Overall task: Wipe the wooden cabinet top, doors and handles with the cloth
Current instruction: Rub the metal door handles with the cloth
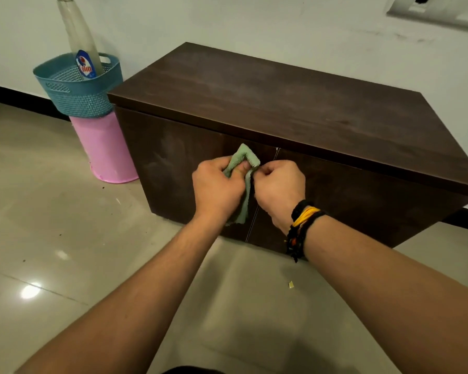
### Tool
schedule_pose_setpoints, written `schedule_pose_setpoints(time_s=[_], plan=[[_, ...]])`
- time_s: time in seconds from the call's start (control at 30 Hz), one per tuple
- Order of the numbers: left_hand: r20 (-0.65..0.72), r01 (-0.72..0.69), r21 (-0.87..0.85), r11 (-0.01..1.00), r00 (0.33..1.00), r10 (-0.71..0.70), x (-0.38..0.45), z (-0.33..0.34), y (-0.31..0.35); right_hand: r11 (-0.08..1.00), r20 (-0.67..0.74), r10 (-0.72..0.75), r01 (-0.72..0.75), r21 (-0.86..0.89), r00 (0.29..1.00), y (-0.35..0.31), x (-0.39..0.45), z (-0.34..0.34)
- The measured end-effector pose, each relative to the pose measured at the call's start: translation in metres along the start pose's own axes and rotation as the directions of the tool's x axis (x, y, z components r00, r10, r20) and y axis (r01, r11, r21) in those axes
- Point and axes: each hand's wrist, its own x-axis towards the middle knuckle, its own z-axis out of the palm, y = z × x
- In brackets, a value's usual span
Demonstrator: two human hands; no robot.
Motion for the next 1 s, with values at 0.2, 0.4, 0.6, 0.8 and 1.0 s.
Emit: schedule_pose_setpoints(time_s=[0.2, 0.4, 0.6, 0.8, 1.0], plan=[[-0.042, -0.082, 0.059, 0.995, 0.996, 0.085, -0.025, 0.013, -0.031, 1.0, -0.02, -0.004, 0.004, 0.005, 1.0, 0.001, -0.003, -0.001], [0.06, -0.1, 0.045, 0.994, 0.993, 0.097, -0.017, 0.002, -0.03, 1.0, -0.001, 0.023, -0.023, 0.012, 1.0, -0.002, -0.004, -0.003], [0.037, 0.26, -0.003, 0.966, 0.965, -0.26, 0.001, 0.006, 0.004, 1.0, 0.005, 0.01, -0.01, -0.006, 1.0, -0.003, -0.004, -0.005], [-0.016, 0.07, -0.018, 0.997, 0.997, -0.07, -0.018, 0.012, -0.017, 0.999, -0.025, 0.04, -0.039, 0.03, 0.999, 0.0, -0.003, 0.001], [-0.093, -0.087, 0.015, 0.996, 0.992, 0.088, -0.025, 0.021, -0.037, 1.0, -0.044, 0.016, -0.015, 0.012, 0.999, 0.0, -0.005, -0.001]])
